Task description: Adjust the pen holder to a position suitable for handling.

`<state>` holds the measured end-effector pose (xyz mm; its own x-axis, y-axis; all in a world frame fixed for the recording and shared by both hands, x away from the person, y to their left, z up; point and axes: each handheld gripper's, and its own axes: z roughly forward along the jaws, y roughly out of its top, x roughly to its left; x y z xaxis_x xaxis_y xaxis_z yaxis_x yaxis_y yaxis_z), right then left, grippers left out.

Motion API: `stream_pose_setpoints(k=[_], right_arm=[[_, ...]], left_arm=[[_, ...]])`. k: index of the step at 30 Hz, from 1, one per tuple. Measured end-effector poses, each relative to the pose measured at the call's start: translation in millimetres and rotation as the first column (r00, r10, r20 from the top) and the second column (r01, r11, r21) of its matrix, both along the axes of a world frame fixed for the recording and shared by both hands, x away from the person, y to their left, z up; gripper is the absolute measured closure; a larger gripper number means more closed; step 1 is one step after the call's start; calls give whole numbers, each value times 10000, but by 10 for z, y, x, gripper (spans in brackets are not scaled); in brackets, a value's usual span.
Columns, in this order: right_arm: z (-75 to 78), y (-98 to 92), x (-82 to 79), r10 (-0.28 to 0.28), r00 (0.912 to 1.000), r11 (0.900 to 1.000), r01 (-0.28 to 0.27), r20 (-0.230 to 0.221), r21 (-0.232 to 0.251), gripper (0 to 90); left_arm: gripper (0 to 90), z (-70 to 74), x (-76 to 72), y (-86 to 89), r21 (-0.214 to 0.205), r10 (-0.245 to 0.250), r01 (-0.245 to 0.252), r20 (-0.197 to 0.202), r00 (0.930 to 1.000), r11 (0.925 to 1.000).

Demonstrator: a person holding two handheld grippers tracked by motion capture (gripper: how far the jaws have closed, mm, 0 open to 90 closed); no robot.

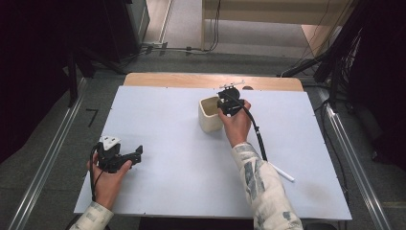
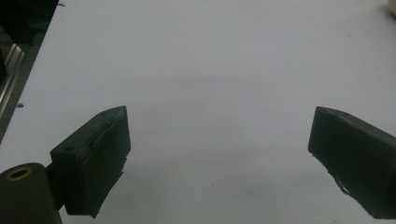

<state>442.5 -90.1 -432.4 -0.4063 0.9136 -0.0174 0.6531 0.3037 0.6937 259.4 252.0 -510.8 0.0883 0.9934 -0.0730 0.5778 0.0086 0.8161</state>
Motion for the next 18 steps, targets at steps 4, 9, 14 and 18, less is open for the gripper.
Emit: stream_pose_setpoints(k=[4, 9, 14, 18], right_arm=[[2, -111, -39, 23, 9999, 9999, -22, -155, 106, 806], [8, -329, -138, -7, 9997, 10000, 8, -235, 4, 806], [5, -662, -284, -87, 9992, 9998, 94, -401, 166, 805], [6, -985, -383, -459, 9980, 9988, 465, -439, 140, 806]], left_arm=[[65, -7, 1, 1, 25, -11, 11, -37, 10000, 10000], [65, -5, -1, -5, 37, -1, 1, -35, 10000, 10000], [65, -10, 2, -14, 80, 30, -29, -45, 10000, 10000], [65, -10, 6, -19, 103, 9, -8, -79, 10000, 9999]])
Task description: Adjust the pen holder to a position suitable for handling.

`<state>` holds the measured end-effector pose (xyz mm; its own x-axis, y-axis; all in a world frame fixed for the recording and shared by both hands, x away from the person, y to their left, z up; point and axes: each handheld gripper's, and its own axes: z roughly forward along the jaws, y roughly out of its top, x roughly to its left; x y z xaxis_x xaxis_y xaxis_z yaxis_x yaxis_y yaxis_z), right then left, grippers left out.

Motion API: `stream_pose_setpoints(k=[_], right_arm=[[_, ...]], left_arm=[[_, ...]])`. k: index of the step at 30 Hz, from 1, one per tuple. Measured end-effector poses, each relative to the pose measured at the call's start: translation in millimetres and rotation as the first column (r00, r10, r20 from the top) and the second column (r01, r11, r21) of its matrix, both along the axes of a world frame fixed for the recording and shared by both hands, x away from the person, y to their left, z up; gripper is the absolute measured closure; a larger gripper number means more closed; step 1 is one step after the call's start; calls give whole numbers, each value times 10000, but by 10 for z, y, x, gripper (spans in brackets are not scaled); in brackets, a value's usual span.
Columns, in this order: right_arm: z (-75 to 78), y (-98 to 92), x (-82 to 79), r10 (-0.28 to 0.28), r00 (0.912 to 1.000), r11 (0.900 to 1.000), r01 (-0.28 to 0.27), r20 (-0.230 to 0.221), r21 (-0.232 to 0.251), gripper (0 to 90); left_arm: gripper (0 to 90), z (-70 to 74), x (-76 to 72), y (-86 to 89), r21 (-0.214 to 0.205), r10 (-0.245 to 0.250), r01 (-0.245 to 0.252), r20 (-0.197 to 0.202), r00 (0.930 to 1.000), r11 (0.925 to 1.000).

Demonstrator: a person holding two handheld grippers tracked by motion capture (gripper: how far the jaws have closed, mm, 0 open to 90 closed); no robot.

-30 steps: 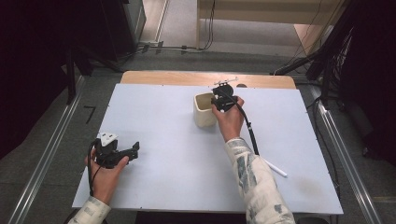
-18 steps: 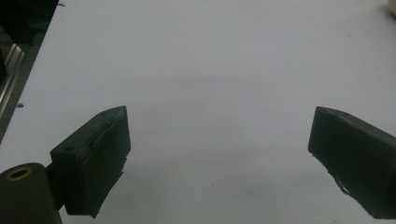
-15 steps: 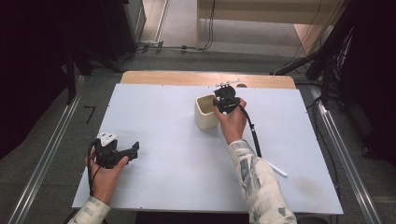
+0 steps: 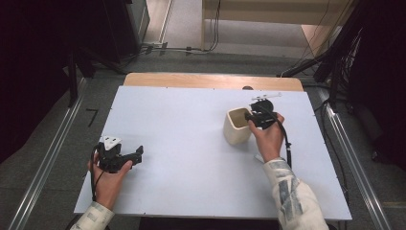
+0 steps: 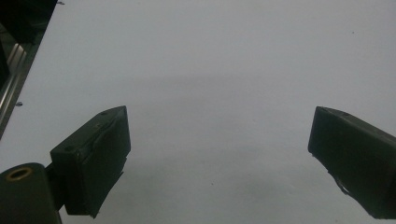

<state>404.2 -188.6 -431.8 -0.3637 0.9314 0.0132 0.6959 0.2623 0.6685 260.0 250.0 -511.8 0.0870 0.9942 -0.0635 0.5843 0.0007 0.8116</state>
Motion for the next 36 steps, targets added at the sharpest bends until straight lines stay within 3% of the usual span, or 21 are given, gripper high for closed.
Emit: stream_pose_setpoints(k=[5, 9, 13, 18, 23, 31, 36], right_arm=[[9, -380, -85, -626, 9980, 9979, 625, -30, -157, 805], [11, -580, -110, -1095, 9940, 9940, 1094, -63, -71, 805], [5, -649, -105, -1274, 9918, 9918, 1275, -65, 46, 805], [8, -607, -113, -1218, 9925, 9924, 1219, 38, -150, 798], [-15, -668, -120, -1269, 9919, 9908, 1268, -18, 468, 731], [-62, -821, -176, -1311, 9913, 9750, 1266, 126, 1825, 513], [-74, -876, -239, -1374, 9898, 9707, 1268, 381, 2041, 424]], left_arm=[[65, -6, 11, -12, -7, -27, 27, 17, 10000, 10000], [65, -5, 19, -20, -10, -16, 16, 20, 10000, 10000], [65, -6, 20, -23, -3, -13, 13, 19, 10000, 10000], [65, -1, 11, -14, 24, -26, 26, 44, 10000, 10000], [65, -2, 10, -13, 30, -39, 39, 30, 10000, 10000], [65, -4, 13, -20, 40, -6, 6, 30, 10000, 10000], [65, -7, 14, -23, 53, 1, -1, 3, 10000, 10000]])
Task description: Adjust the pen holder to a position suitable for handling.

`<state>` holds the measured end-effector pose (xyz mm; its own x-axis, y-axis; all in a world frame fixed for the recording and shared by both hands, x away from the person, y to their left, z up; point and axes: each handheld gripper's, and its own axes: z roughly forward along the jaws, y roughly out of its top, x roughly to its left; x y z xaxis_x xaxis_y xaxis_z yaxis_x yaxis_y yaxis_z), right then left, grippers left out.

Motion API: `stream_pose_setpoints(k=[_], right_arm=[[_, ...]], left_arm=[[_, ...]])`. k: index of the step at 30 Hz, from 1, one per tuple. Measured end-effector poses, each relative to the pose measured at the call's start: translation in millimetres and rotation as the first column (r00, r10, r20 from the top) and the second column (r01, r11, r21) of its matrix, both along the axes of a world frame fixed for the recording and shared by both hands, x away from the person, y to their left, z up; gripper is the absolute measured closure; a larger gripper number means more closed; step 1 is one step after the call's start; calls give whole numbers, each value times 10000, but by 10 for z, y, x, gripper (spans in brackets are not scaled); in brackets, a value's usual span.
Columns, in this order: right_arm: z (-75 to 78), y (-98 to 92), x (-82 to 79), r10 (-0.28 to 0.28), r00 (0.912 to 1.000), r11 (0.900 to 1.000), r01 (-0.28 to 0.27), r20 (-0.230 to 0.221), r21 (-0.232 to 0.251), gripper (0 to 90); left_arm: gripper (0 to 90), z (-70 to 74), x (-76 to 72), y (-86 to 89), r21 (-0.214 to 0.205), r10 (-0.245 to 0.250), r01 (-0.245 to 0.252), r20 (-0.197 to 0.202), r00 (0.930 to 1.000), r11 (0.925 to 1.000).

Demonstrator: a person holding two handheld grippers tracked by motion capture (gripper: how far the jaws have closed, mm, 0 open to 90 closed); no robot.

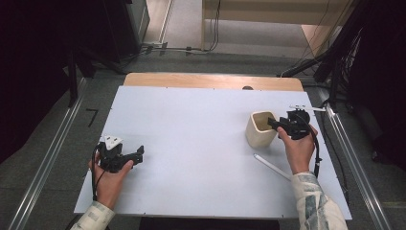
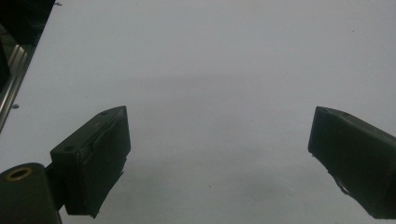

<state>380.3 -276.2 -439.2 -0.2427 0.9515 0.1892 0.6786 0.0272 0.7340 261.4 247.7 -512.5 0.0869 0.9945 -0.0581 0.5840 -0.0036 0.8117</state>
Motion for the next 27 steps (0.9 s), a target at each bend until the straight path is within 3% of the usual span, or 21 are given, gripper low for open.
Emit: stream_pose_setpoints(k=[8, 18, 27], right_arm=[[47, -99, -142, 300, 9974, 9990, -321, 660, 312, 316], [93, -335, -421, 445, 9826, 9976, -531, 1802, 435, 215], [-17, -534, -602, 224, 9795, 9991, -293, 2001, 319, 204]], left_arm=[[65, -2, 0, 0, 43, -15, 15, -36, 10000, 10000], [65, -3, -4, -3, 98, 17, -17, -42, 10000, 10000], [65, -4, -7, -3, 132, 66, -65, -26, 10000, 9999]])
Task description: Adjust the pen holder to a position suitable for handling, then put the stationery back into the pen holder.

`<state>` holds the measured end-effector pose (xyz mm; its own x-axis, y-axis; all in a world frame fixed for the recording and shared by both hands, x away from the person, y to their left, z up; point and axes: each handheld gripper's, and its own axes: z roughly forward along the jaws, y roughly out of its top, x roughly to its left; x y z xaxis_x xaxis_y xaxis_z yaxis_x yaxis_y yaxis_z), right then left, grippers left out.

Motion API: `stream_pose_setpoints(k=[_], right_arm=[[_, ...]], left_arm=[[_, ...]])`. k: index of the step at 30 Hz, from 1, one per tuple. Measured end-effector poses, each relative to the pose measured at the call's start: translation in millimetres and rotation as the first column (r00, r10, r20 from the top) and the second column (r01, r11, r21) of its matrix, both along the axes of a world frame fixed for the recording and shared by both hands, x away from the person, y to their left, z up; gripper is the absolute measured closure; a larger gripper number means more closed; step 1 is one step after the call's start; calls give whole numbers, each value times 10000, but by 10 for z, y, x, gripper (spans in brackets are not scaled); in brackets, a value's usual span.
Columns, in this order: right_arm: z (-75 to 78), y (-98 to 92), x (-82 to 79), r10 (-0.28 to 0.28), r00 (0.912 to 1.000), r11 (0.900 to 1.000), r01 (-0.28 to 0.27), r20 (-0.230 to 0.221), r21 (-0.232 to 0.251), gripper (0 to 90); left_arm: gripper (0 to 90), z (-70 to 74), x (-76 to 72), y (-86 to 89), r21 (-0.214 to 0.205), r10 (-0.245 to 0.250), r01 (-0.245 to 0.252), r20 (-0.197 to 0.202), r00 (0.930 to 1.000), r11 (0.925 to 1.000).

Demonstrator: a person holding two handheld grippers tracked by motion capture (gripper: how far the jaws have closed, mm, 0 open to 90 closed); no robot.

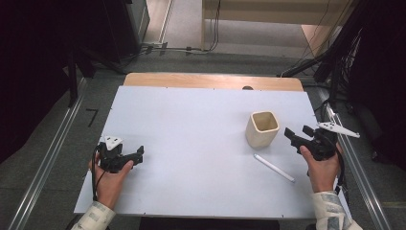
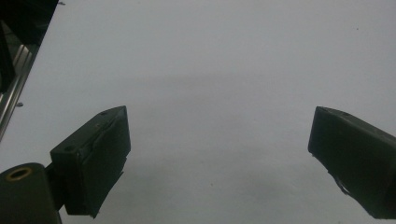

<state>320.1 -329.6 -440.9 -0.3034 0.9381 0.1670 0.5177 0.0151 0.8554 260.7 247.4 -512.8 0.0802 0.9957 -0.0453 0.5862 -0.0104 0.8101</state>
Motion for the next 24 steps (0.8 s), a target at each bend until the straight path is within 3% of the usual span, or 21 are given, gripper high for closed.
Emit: stream_pose_setpoints(k=[9, 16, 24], right_arm=[[-218, -87, -126, 217, 9993, 9973, -238, -314, -699, 191], [-285, -128, -196, 217, 9984, 9959, -261, -512, -865, 190], [-343, -167, -298, 656, 9970, 9920, -696, -405, -1049, 176]], left_arm=[[65, -1, -2, -4, 37, -23, 23, -12, 10000, 10000], [65, 0, -4, -4, 65, -20, 21, -15, 10000, 10000], [65, 4, -8, -2, 27, -1, 1, 37, 10000, 10000]])
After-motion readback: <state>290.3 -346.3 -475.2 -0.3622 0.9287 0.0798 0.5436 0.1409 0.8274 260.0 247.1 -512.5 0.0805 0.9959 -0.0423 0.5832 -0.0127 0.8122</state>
